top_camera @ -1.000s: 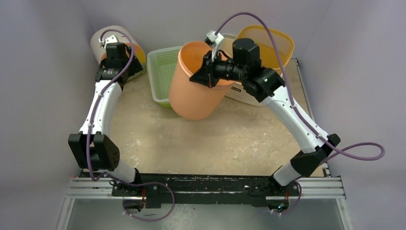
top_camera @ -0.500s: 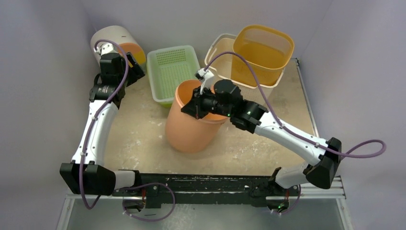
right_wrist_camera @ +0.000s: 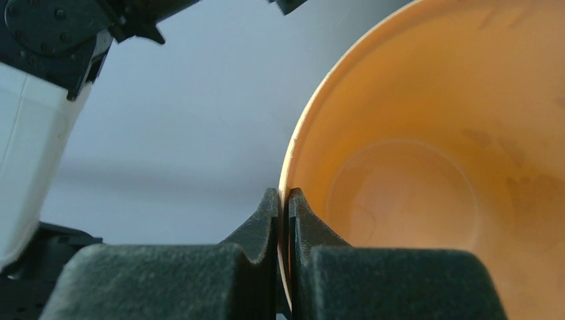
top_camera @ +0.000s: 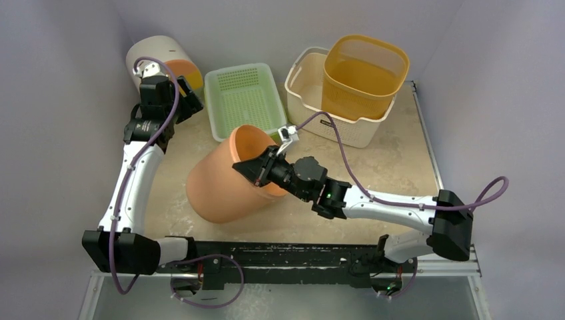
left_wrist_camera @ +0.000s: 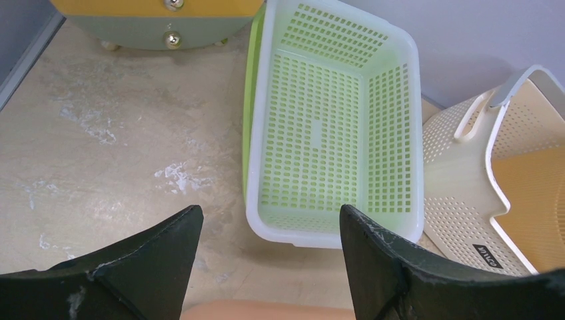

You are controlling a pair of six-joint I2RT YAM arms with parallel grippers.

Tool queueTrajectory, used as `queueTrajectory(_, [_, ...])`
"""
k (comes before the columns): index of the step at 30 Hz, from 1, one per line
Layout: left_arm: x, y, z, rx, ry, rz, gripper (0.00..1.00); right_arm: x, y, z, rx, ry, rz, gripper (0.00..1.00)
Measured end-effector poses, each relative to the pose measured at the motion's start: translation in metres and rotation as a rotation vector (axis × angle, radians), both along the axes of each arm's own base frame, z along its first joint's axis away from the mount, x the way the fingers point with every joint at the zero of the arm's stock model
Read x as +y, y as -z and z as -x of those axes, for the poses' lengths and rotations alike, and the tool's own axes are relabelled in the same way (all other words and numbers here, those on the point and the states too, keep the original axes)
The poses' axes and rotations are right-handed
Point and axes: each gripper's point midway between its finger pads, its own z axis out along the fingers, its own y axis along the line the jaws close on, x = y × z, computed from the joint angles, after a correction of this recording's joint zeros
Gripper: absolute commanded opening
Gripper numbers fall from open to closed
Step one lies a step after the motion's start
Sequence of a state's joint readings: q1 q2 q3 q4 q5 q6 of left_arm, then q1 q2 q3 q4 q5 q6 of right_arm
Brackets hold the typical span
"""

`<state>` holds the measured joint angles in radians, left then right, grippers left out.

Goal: Turn the large container upside down

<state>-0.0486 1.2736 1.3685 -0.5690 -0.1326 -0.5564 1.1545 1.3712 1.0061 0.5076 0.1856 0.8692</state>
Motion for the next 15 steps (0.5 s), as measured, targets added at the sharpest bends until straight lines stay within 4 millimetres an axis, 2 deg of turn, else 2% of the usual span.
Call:
queueTrajectory(4, [-0.002,-0.007,0.005,-0.018,0.005,0.001,0.72,-0.017,0.01,0.001,0.077,0.057,-0.124,0.0])
queueTrajectory(8, [-0.004,-0.011,0.007,-0.03,0.011,0.001,0.72,-0.051,0.022,-0.003,0.153,0.128,-0.194,0.0])
queueTrajectory(15, [-0.008,-0.007,0.01,-0.011,0.031,-0.017,0.72,-0.106,0.042,-0.011,0.258,0.233,-0.269,0.0])
